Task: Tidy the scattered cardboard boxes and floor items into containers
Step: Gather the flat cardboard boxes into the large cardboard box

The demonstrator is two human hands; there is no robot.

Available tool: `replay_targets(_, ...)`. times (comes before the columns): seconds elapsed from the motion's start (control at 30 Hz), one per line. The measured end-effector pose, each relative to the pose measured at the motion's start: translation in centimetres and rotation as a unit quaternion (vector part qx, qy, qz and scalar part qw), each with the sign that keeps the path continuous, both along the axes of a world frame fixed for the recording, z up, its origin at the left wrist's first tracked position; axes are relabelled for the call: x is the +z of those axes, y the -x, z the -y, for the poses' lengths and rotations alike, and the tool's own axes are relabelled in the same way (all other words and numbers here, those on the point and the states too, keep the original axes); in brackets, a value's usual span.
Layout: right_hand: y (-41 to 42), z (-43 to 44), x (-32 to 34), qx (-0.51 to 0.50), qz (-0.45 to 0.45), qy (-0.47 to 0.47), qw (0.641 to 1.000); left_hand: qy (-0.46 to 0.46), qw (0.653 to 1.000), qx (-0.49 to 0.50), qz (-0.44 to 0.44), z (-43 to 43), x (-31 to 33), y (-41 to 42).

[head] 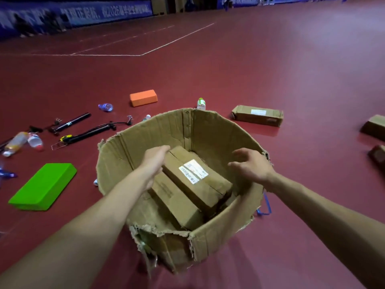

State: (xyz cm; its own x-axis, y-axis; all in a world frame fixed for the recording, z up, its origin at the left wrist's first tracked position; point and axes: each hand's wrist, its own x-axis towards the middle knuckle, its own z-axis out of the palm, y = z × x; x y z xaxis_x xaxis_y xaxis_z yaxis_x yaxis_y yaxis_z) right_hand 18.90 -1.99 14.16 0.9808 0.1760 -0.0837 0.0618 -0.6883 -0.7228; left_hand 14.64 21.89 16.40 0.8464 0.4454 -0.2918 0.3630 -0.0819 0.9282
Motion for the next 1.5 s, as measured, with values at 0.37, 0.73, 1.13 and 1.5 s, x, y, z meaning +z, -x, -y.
replay_targets(0.37,4.8,15.3,-2.1,-0.103,0.116,-0.035,0.987,-0.089,0.974,-0.199,0.057,16.2,-1.8,1.4)
replay_targets(0.73,17.2,37.9,-8.2,-0.326,-0.056,-0.018,0.943,-0.134,0.884,-0.448,-0.014,40.9,-8.9,5.6)
replay_targets(1.13,36.7,55.1,-16.0,-0.561,-0.277,0.151,0.766,-0.193,0.667,-0.716,-0.066,62.8,-18.3,16.4)
replay_targets(1.5,39.0,55.7,-21.5,-0.628,-0.326,0.108,0.698,-0.472,0.483,-0.738,0.017,62.8,-24.3,17.4)
